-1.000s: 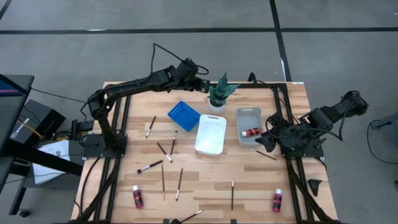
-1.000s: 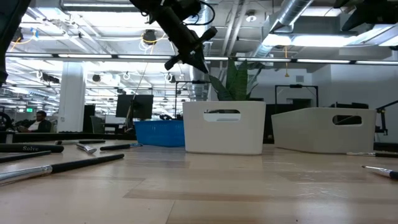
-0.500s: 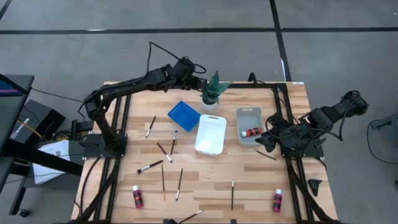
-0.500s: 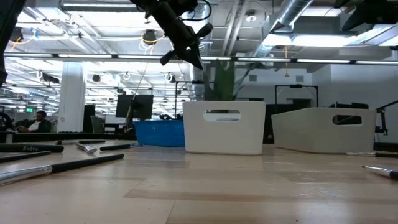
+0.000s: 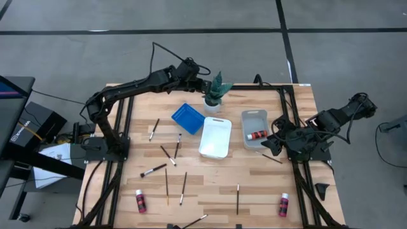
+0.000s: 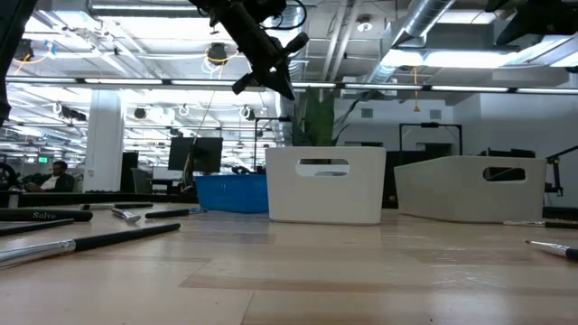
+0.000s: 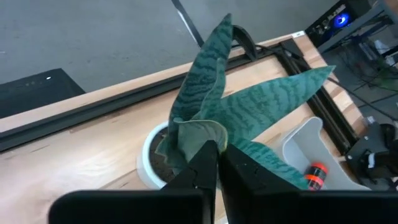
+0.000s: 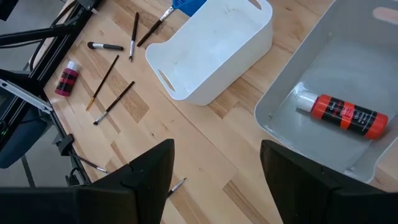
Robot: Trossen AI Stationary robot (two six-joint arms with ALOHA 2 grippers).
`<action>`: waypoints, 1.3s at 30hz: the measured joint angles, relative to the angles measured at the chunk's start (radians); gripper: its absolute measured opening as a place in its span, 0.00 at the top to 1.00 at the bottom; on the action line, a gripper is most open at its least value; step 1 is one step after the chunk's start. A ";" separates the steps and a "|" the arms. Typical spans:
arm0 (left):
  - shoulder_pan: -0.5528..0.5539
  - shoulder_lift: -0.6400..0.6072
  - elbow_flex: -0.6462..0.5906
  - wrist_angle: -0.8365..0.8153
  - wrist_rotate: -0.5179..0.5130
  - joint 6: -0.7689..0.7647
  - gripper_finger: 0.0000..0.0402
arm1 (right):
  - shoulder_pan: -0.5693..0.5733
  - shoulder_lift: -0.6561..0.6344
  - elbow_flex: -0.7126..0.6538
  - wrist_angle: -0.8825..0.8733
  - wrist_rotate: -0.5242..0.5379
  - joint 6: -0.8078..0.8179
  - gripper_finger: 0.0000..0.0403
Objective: Pick & Place Paint Supplies
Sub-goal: Adjust the white potted plant, then adjust the white bin
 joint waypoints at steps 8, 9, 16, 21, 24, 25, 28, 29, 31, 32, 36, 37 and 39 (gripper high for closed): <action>0.005 -0.045 -0.002 -0.064 -0.007 0.039 0.83 | 0.000 0.000 0.000 0.010 -0.002 0.001 0.42; 0.005 -0.058 -0.001 -0.081 -0.024 0.052 0.81 | 0.000 0.000 0.000 0.009 -0.002 0.005 0.42; -0.040 -0.126 -0.032 -0.245 -0.012 0.084 0.74 | 0.001 0.000 0.000 0.011 -0.002 0.016 0.42; -0.161 -0.173 -0.182 -0.122 0.078 0.006 0.81 | 0.001 0.000 0.000 0.008 -0.002 0.020 0.42; -0.249 -0.172 -0.287 0.066 0.078 -0.045 0.93 | 0.001 0.000 0.000 0.007 -0.002 0.020 0.42; -0.273 -0.164 -0.321 0.139 0.083 -0.078 0.96 | 0.001 0.000 0.000 0.006 -0.002 0.017 0.42; -0.333 -0.106 -0.391 0.303 0.065 -0.161 0.99 | 0.001 0.000 0.000 0.006 -0.002 0.007 0.42; -0.349 -0.083 -0.397 0.313 0.037 -0.172 0.99 | 0.001 0.000 0.000 0.006 -0.003 0.003 0.42; -0.376 -0.041 -0.397 0.320 -0.052 -0.176 1.00 | 0.001 0.000 0.000 0.006 -0.004 0.001 0.42; -0.385 -0.024 -0.396 0.325 -0.096 -0.178 1.00 | 0.001 0.000 0.000 0.005 -0.005 -0.002 0.42; -0.387 0.048 -0.396 0.377 -0.161 -0.194 1.00 | 0.000 0.000 0.000 0.000 -0.006 -0.011 0.42; -0.383 0.062 -0.396 0.396 -0.161 -0.194 1.00 | 0.001 0.000 0.000 -0.002 -0.006 -0.011 0.42; -0.378 0.095 -0.395 0.418 -0.163 -0.199 1.00 | 0.001 0.000 0.000 -0.001 -0.006 -0.011 0.42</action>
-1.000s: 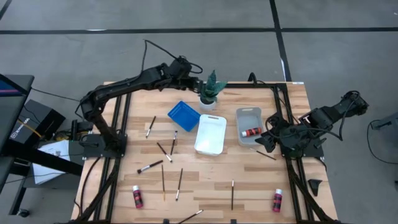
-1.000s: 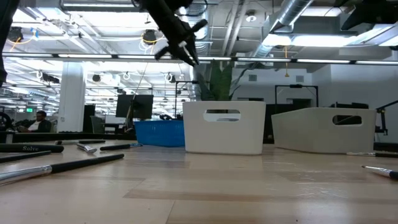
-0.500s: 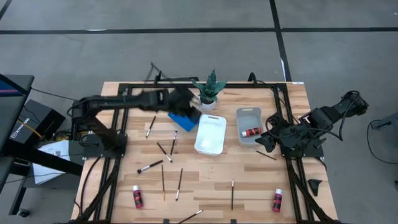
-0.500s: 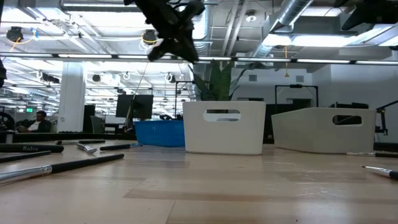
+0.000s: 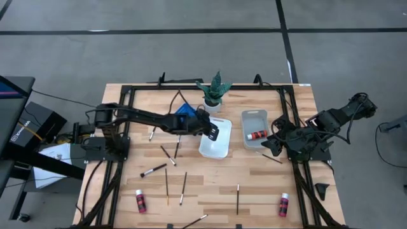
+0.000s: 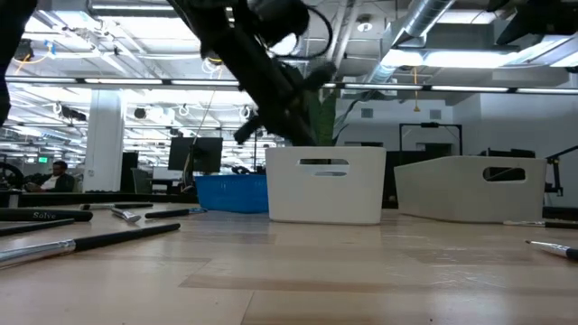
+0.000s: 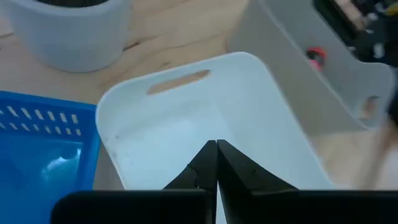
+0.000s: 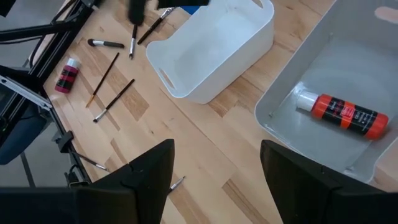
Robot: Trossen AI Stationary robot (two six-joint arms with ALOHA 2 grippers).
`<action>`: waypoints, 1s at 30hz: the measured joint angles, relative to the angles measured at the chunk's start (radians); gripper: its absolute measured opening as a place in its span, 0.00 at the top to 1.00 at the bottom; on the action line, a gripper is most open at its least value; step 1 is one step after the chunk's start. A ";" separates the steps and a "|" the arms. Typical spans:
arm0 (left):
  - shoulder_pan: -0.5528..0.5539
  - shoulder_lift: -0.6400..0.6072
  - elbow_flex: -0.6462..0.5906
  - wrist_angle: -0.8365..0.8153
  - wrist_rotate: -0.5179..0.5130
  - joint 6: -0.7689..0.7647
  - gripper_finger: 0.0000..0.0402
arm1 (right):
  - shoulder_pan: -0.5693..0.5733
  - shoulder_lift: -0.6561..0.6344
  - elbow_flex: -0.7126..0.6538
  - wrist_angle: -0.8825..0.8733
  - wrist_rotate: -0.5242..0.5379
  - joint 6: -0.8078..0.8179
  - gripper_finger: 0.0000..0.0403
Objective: Pick & Place Paint Supplies
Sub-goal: Adjust the white bin
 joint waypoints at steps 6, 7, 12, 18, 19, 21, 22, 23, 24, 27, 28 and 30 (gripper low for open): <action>0.008 0.046 0.000 0.005 -0.045 -0.060 1.00 | 0.000 0.000 0.000 0.000 -0.019 0.000 0.42; 0.010 0.046 0.000 0.000 -0.060 -0.068 1.00 | 0.000 0.000 0.000 0.000 -0.019 -0.001 0.42; 0.048 0.046 0.000 -0.009 -0.106 -0.111 1.00 | 0.000 0.000 0.000 0.000 -0.020 -0.016 0.42; 0.094 0.046 0.000 -0.009 -0.129 -0.169 1.00 | -0.001 0.000 0.000 0.001 -0.020 -0.015 0.42; 0.099 0.046 0.000 -0.009 -0.129 -0.177 1.00 | -0.001 0.000 0.000 0.001 -0.020 -0.015 0.42; 0.106 0.046 0.000 -0.010 -0.131 -0.188 1.00 | -0.001 0.000 0.000 0.001 -0.020 -0.015 0.42; 0.108 0.046 0.000 -0.011 -0.135 -0.190 1.00 | -0.001 0.000 0.000 0.001 -0.020 -0.013 0.42; 0.110 0.046 0.000 -0.014 -0.141 -0.198 1.00 | -0.001 0.000 0.000 0.001 -0.020 -0.008 0.42; 0.112 0.046 0.000 -0.022 -0.147 -0.217 1.00 | 0.000 0.000 0.000 0.001 -0.020 -0.006 0.42; 0.112 0.046 0.000 -0.049 -0.167 -0.255 1.00 | 0.000 0.000 0.000 0.001 -0.019 0.001 0.42; 0.112 0.046 0.000 -0.053 -0.170 -0.262 1.00 | 0.000 0.000 0.000 0.001 -0.019 0.002 0.42; 0.112 0.046 0.000 -0.059 -0.173 -0.269 1.00 | 0.000 0.000 0.000 0.001 -0.019 0.003 0.42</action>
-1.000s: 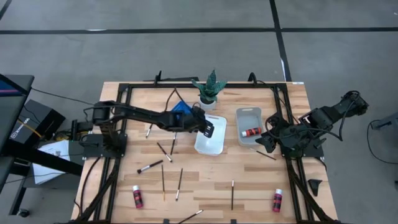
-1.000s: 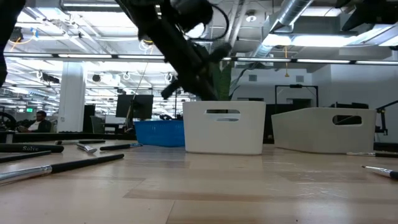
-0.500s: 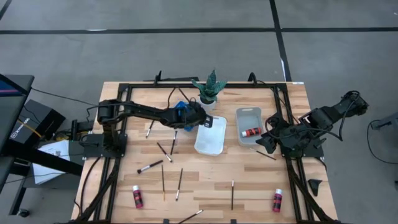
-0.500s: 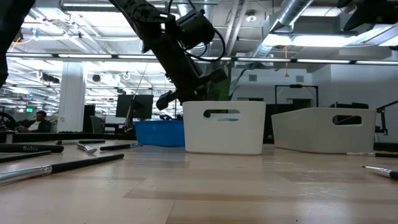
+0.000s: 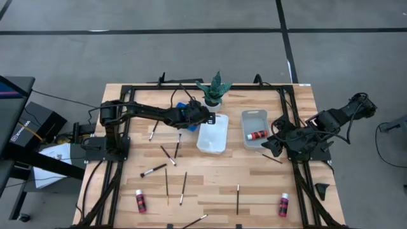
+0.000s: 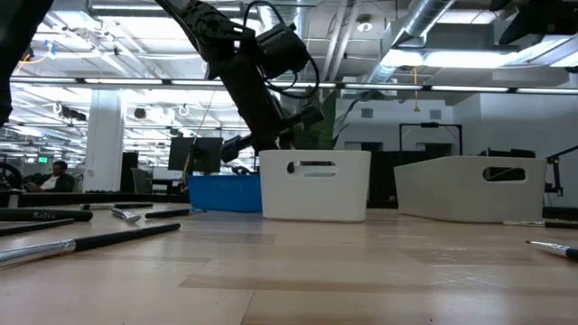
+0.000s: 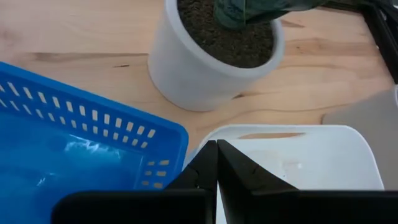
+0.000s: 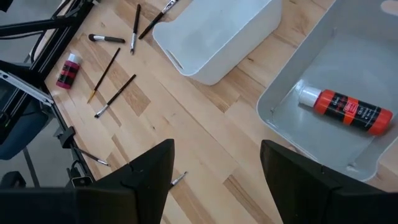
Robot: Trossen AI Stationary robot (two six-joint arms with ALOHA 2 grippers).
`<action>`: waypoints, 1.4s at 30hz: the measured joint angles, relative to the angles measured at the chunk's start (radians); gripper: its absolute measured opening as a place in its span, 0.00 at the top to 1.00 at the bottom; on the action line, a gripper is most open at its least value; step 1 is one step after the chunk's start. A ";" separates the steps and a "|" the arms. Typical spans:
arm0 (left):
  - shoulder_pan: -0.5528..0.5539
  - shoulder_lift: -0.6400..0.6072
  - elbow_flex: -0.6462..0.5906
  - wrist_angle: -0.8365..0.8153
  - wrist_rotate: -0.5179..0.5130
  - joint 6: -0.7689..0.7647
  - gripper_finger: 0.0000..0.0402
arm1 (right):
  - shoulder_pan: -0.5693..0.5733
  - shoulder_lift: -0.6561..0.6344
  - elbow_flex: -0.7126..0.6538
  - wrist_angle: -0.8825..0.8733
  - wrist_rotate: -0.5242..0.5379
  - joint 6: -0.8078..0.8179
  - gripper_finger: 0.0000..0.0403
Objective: Pick & Place Paint Supplies
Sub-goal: Adjust the white bin, then adjust the gray bin
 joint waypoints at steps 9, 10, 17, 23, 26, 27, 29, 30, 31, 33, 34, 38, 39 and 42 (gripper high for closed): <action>0.000 0.000 0.000 -0.028 -0.042 -0.075 1.00 | 0.000 0.000 0.000 0.000 0.000 0.007 0.42; 0.000 0.000 0.000 -0.028 -0.042 -0.075 1.00 | 0.000 0.000 0.000 0.000 0.000 0.007 0.42; -0.002 -0.005 0.000 0.004 -0.039 -0.075 1.00 | -0.001 0.000 0.000 0.000 0.000 0.009 0.42; -0.037 -0.123 -0.001 0.024 -0.038 -0.056 1.00 | -0.001 0.000 0.000 -0.026 0.014 0.043 0.42; -0.082 -0.205 -0.001 0.035 -0.018 0.007 1.00 | 0.000 -0.001 0.000 -0.071 0.028 0.081 0.42; -0.105 -0.224 0.000 0.074 0.001 0.056 1.00 | 0.000 -0.001 0.000 -0.090 0.029 0.092 0.42; -0.146 -0.241 0.001 0.166 0.105 0.157 1.00 | -0.001 -0.001 0.000 -0.120 0.029 0.103 0.42; -0.165 -0.238 0.004 0.227 0.163 0.189 1.00 | -0.001 -0.001 0.000 -0.133 0.030 0.110 0.42; -0.181 -0.229 0.016 0.260 0.209 0.200 1.00 | -0.001 -0.001 0.000 -0.144 0.030 0.113 0.42; -0.211 -0.182 0.085 0.280 0.240 0.228 1.00 | -0.001 -0.002 0.000 -0.153 0.030 0.114 0.42; -0.217 -0.153 0.128 0.258 0.247 0.255 1.00 | -0.001 -0.002 0.000 -0.156 0.030 0.118 0.42; -0.224 0.016 0.364 0.115 0.257 0.357 1.00 | 0.000 -0.011 0.000 -0.158 0.030 0.159 0.42; -0.224 0.063 0.420 0.084 0.263 0.385 1.00 | 0.005 -0.022 0.000 -0.158 0.029 0.166 0.42; -0.224 0.181 0.573 0.000 0.276 0.470 1.00 | 0.029 -0.050 0.001 -0.157 0.030 0.187 0.42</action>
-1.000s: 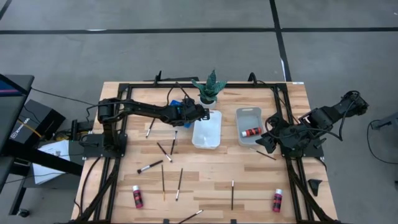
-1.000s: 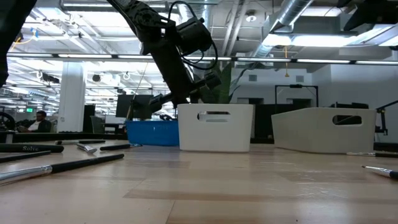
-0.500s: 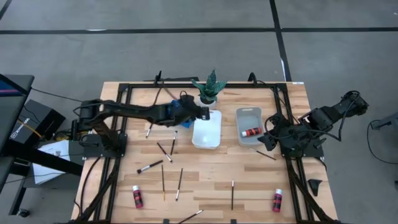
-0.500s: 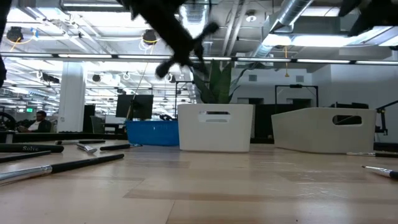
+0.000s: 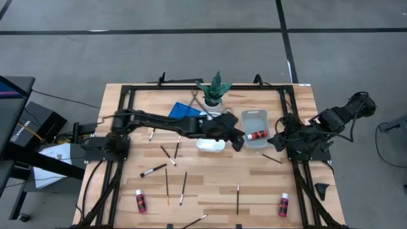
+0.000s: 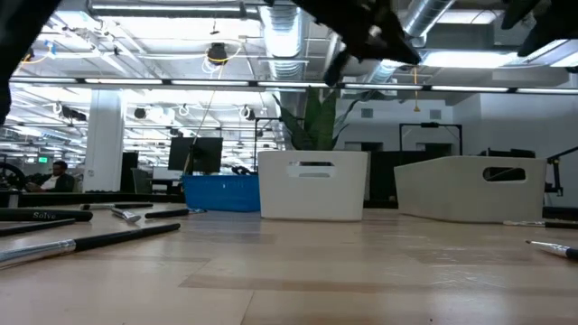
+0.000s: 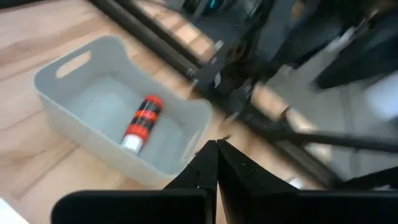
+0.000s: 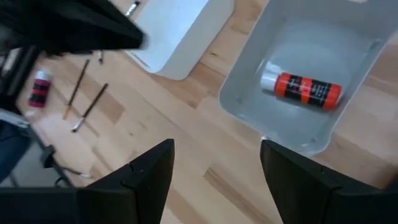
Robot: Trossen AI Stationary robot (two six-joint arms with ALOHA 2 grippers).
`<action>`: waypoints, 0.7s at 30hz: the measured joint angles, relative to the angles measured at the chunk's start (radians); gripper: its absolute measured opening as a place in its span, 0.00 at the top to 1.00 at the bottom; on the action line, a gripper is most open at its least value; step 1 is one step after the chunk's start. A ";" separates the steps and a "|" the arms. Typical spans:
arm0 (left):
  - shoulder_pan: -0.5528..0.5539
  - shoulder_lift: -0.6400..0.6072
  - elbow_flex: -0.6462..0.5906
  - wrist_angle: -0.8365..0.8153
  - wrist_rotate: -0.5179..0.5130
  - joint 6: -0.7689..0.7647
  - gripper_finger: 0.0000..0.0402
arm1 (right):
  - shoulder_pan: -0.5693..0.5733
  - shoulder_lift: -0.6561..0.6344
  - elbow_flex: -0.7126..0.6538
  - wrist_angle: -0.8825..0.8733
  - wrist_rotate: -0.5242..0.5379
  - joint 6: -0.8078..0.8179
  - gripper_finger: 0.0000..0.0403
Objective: Pick & Place Paint Supplies
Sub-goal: Adjust the gray bin
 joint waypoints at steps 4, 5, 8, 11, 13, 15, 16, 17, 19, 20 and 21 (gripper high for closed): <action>0.000 0.117 0.128 -0.063 0.002 0.089 1.00 | 0.040 -0.036 0.000 0.003 0.028 0.046 0.42; 0.000 0.143 0.146 -0.067 0.007 0.110 1.00 | 0.053 -0.046 0.000 0.003 0.040 0.055 0.42; -0.004 0.205 0.204 -0.068 0.006 0.168 1.00 | 0.088 -0.068 0.000 0.006 0.064 0.074 0.42; -0.005 0.258 0.249 -0.065 0.006 0.201 1.00 | 0.114 -0.070 0.000 0.007 0.078 0.084 0.42; -0.005 0.286 0.259 -0.066 0.002 0.215 1.00 | 0.123 -0.069 0.000 0.007 0.080 0.087 0.42; -0.005 0.302 0.262 -0.072 -0.003 0.223 1.00 | 0.130 -0.067 0.000 0.007 0.080 0.092 0.42; -0.005 0.307 0.262 -0.072 -0.004 0.230 1.00 | 0.133 -0.067 0.000 0.007 0.079 0.093 0.42; -0.005 0.314 0.264 -0.072 -0.004 0.247 1.00 | 0.135 -0.067 0.000 0.007 0.080 0.093 0.42; -0.005 0.323 0.264 -0.072 -0.005 0.282 1.00 | 0.135 -0.065 0.000 0.007 0.080 0.093 0.42; -0.005 0.329 0.264 -0.067 -0.006 0.299 1.00 | 0.134 -0.066 0.000 0.006 0.080 0.093 0.42; -0.005 0.331 0.264 -0.070 -0.006 0.312 1.00 | 0.134 -0.066 0.000 0.006 0.080 0.093 0.42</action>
